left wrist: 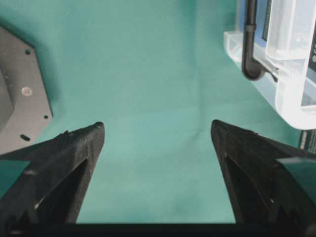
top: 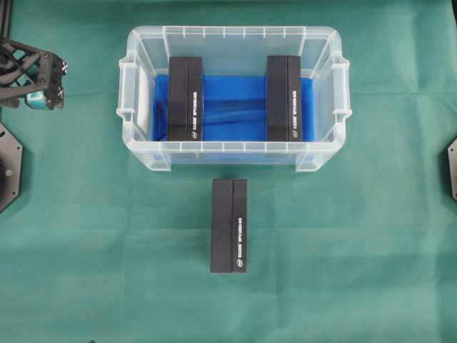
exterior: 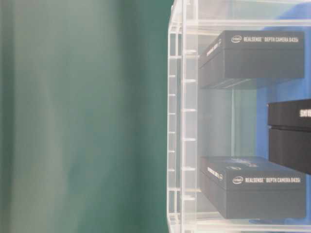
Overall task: Take the box out of the case with the left arm.
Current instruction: 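Withdraw the left gripper to the left side, then move the open left gripper over the left black box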
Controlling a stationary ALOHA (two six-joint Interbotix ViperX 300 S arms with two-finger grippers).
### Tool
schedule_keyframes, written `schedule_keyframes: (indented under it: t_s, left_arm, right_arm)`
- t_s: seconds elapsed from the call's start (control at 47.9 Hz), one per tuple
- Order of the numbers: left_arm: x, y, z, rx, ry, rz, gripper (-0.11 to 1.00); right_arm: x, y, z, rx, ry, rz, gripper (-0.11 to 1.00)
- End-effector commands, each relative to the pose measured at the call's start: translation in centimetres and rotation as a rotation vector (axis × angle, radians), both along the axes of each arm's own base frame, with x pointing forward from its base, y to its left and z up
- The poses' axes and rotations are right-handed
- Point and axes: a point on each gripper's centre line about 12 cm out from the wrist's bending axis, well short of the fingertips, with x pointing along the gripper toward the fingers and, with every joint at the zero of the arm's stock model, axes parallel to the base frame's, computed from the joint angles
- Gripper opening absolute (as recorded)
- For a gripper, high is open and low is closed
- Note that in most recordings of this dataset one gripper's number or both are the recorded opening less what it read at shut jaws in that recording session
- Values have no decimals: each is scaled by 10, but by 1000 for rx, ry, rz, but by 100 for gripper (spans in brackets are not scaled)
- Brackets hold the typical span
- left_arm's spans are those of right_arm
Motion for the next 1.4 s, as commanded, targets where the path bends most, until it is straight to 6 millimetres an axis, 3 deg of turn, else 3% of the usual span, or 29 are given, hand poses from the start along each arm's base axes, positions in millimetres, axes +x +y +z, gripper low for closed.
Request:
schedule_keyframes:
  t_s: [0.0, 0.876, 1.126, 1.377]
  left_arm:
    - [0, 0, 5, 3, -17, 1, 91]
    - [3, 1, 4, 2, -14, 3, 91]
    - [23, 5, 6, -2, -5, 1, 91]
    - [76, 14, 13, 1, -23, -20, 91]
  right_arm:
    - [1, 0, 3, 0, -6, -3, 0]
    - [1, 0, 3, 0, -6, -3, 0]
    - [1, 0, 3, 0, -6, -3, 0]
    - [1, 0, 3, 0, -6, -3, 0]
